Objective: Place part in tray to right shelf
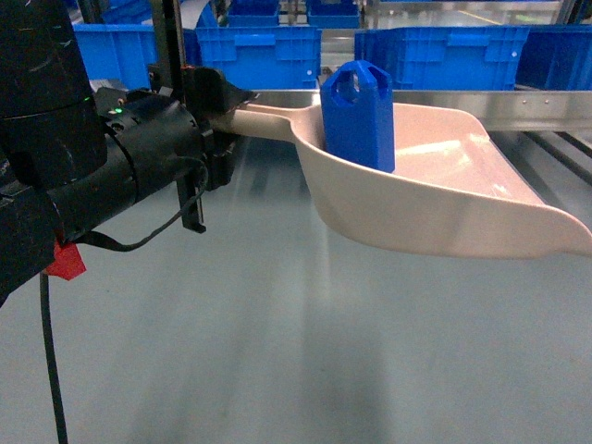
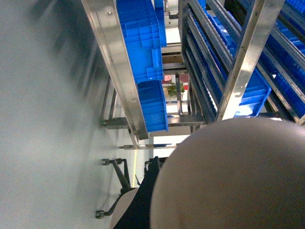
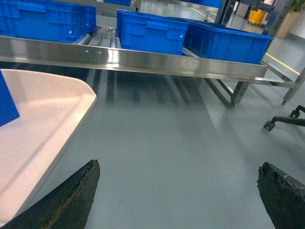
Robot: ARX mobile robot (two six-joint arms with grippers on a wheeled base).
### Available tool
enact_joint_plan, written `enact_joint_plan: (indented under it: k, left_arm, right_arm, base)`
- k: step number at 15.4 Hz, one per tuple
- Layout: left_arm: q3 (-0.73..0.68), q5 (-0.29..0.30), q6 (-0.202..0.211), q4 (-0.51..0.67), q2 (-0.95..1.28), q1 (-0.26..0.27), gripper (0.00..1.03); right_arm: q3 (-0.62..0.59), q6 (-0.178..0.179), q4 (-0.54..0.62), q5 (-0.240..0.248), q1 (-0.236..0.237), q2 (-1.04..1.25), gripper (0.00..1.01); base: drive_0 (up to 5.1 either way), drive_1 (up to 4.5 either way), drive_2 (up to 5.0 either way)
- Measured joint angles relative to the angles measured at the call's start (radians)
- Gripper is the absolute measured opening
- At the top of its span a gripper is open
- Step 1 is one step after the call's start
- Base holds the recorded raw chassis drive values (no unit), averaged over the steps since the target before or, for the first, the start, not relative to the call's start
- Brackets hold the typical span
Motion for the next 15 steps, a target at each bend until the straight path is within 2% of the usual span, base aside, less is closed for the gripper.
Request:
enact_joint_plan:
  k: [5, 15]
  left_arm:
    - [0.0, -0.001, 0.0, 0.001, 0.0, -0.001, 0.14]
    - [0.0, 0.002, 0.0, 0.0, 0.0, -0.006, 0.14]
  right_arm:
    - [0.0, 0.0, 0.0, 0.0, 0.0, 0.001, 0.98]
    - [0.0, 0.0, 0.001, 0.0, 0.0, 0.0, 0.98]
  base:
    - [0.6, 3.6, -3.9]
    - [3.8, 1.61, -4.5]
